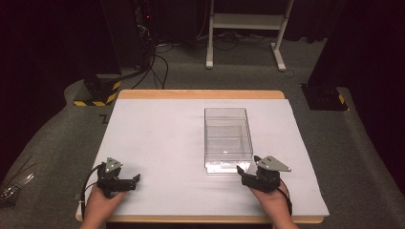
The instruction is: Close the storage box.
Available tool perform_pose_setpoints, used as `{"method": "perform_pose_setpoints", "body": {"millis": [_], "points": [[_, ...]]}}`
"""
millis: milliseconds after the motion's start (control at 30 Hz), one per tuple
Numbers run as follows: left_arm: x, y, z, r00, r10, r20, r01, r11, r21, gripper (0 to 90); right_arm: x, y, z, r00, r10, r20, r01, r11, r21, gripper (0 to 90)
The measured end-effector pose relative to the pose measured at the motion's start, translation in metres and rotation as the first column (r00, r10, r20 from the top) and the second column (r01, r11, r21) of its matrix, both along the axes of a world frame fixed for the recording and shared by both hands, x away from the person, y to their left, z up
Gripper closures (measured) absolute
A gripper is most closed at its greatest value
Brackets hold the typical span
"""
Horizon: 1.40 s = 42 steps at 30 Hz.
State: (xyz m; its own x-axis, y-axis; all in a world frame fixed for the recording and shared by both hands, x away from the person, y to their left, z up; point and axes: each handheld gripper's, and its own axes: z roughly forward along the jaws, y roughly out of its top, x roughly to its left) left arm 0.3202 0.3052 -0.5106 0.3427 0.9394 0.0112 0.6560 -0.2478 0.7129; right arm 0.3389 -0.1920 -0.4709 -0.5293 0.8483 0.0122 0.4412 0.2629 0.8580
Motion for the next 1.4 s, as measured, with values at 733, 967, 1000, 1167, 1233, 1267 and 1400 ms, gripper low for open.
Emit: {"method": "perform_pose_setpoints", "body": {"millis": [733,967,1000,1167,1233,1267,1400], "points": [[0.000,0.000,0.000,1.0000,0.000,0.000,0.000,1.0000,0.000,1.5,0.023,0.004,0.001,0.9994,-0.031,-0.014,0.031,0.9995,0.005,24.2],[0.000,0.000,0.000,1.0000,0.000,0.000,0.000,1.0000,-0.001,1.4,0.029,0.006,0.001,0.9991,-0.040,-0.015,0.041,0.9992,0.005,24.4],[0.000,0.000,0.000,1.0000,0.001,0.000,-0.001,1.0000,-0.001,1.5,0.030,0.006,0.001,0.9989,-0.043,-0.017,0.043,0.9990,0.007,24.4],[0.000,0.000,0.000,1.0000,0.000,-0.001,0.000,1.0000,-0.001,1.5,0.034,0.007,0.002,0.9987,-0.047,-0.018,0.047,0.9989,0.002,24.3],[0.000,0.000,0.000,1.0000,0.000,-0.001,0.000,1.0000,-0.001,1.4,0.036,0.007,0.003,0.9987,-0.048,-0.015,0.048,0.9988,-0.004,24.6],[0.000,0.000,0.000,1.0000,0.000,0.000,0.000,1.0000,-0.001,1.5,0.037,0.007,0.002,0.9986,-0.050,-0.014,0.050,0.9987,-0.002,24.9],[0.000,0.000,0.000,1.0000,0.001,0.000,-0.001,1.0000,-0.001,1.4,0.040,0.006,0.002,0.9981,-0.060,-0.014,0.060,0.9981,0.012,24.6]]}}
